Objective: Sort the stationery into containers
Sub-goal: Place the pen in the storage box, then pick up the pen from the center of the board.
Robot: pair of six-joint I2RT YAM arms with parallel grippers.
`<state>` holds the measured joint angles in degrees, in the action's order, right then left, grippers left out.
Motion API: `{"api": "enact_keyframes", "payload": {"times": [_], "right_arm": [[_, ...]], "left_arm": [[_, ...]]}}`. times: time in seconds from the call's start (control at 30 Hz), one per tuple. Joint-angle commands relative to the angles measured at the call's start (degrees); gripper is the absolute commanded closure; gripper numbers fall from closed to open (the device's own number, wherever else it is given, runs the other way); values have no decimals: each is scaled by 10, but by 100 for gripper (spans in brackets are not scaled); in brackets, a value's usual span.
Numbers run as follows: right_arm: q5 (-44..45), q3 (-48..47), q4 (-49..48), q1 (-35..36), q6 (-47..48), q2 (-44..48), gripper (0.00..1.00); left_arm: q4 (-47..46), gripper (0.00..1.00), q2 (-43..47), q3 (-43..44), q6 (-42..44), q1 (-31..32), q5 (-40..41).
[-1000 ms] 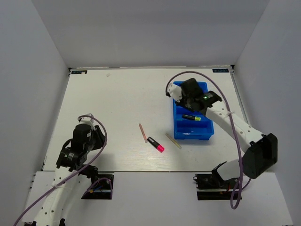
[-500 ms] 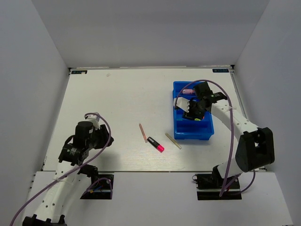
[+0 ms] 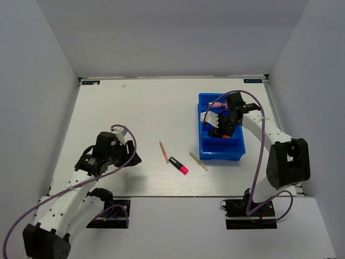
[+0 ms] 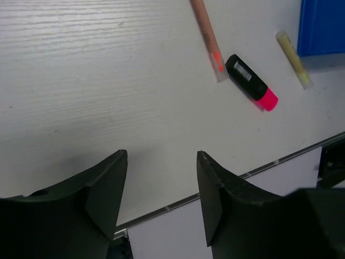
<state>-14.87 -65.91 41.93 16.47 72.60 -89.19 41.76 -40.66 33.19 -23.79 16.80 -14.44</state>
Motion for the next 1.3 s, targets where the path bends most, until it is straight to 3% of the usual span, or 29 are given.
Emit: {"api": "enact_keyframes", "payload": {"times": [0.0,0.13,0.17,0.2,0.23,0.3,0.33,0.4,0.43,0.47,0.5,0.53,0.57,0.6,0.7,0.87,1.0,1.27], "right_arm": [[-22,-24,3,-8,29,19,56],[-35,-25,-6,-14,-1,35,56],[-38,-28,-11,-18,-27,39,67],[-51,-32,-11,-19,-44,49,85],[-54,-45,-20,-20,-105,51,100],[-42,-48,-63,-30,-253,75,100],[-8,-43,-100,-32,-378,82,100],[-4,-40,-99,-41,-477,114,100],[-33,-30,-94,-47,-503,123,91],[-74,-13,-92,-50,-504,152,71],[-112,-1,-90,-53,-504,163,31],[-139,6,-85,-58,-509,184,17],[-149,28,-87,-60,-511,195,13],[-158,37,-88,-61,-511,213,10],[-193,71,-102,-79,-499,262,10],[-244,90,-99,-110,-500,273,10],[-272,89,-103,-123,-508,271,10],[-324,91,-94,-154,-517,272,10]], "left_arm": [[-33,33,-37,53,22,82,22],[-46,36,-99,111,57,181,62],[-49,42,-134,119,68,207,63],[-53,62,-145,126,74,217,66],[-58,73,-158,152,77,243,65],[-65,89,-209,169,100,256,50],[-83,94,-236,184,117,275,41],[-95,94,-276,208,153,286,-29],[-95,84,-305,216,197,291,-57],[-89,72,-318,230,256,294,-140],[-71,58,-358,247,309,299,-158],[-56,37,-372,256,342,300,-178],[-19,31,-383,266,369,306,-194],[-13,28,-413,283,432,308,-196],[6,23,-460,297,496,318,-187],[-83,19,-482,262,554,351,-104],[-89,19,-502,261,643,364,-86],[-119,17,-552,264,738,373,-51]]}}
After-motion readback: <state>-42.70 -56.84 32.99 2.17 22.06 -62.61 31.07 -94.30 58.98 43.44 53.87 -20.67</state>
